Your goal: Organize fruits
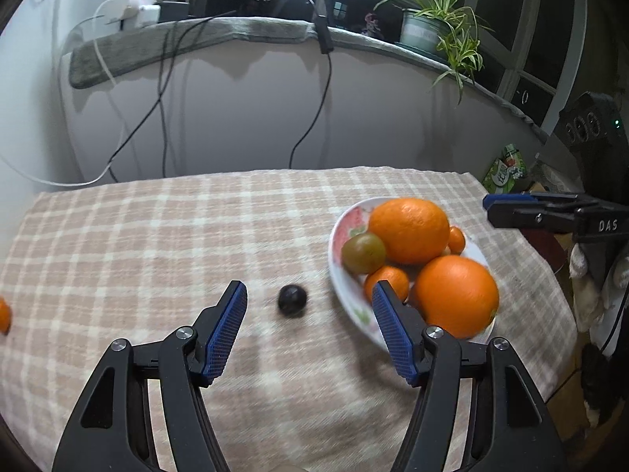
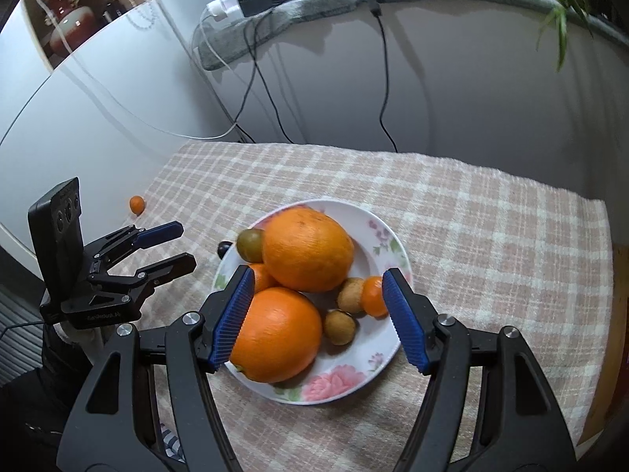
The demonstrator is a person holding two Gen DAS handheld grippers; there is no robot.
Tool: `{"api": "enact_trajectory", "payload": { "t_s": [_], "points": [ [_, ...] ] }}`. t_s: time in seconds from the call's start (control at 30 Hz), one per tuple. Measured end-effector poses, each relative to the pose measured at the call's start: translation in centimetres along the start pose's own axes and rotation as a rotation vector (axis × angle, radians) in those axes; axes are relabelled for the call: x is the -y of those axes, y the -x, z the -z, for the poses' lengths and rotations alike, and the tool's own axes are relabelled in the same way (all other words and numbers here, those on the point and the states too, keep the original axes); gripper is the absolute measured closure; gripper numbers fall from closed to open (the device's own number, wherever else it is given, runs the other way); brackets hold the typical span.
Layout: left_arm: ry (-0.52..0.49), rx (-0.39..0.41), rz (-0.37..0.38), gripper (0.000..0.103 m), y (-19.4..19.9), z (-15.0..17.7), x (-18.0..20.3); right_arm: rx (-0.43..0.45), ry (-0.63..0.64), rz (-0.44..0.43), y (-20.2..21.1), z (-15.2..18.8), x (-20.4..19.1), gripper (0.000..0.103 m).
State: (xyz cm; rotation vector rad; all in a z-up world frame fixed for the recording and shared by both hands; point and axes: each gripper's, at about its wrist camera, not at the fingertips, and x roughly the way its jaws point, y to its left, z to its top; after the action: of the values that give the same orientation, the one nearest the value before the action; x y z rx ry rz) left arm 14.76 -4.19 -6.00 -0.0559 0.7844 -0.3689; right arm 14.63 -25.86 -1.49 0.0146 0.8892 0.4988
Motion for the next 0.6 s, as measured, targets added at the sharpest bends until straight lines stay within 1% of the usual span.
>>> {"api": "enact_trajectory", "payload": {
  "t_s": [0.1,0.17,0.3,0.43,0.6],
  "points": [
    [0.007,-0.001,-0.017,0.037,0.7,0.7,-0.8,0.027,0.061,0.01,0.3,-0.1,-1.7,0.033],
    [0.012,-0.001,-0.031,0.037,1.3,1.2,-1.5,0.037,0.124,0.012,0.3,-0.3,-3.2,0.033],
    [0.028,-0.001,-0.053,0.037,2.0,2.0,-2.6,0.033,0.251,0.039,0.0,-0.5,-6.0,0.033],
    [0.054,0.006,-0.079,0.037,2.7,2.6,-4.1,0.002,0.356,0.034,-0.9,-1.0,-8.6,0.033],
    [0.091,0.019,-0.116,0.037,3.9,3.2,-6.5,-0.065,0.427,0.0,-2.9,-1.6,-10.9,0.033]
  ]
}}
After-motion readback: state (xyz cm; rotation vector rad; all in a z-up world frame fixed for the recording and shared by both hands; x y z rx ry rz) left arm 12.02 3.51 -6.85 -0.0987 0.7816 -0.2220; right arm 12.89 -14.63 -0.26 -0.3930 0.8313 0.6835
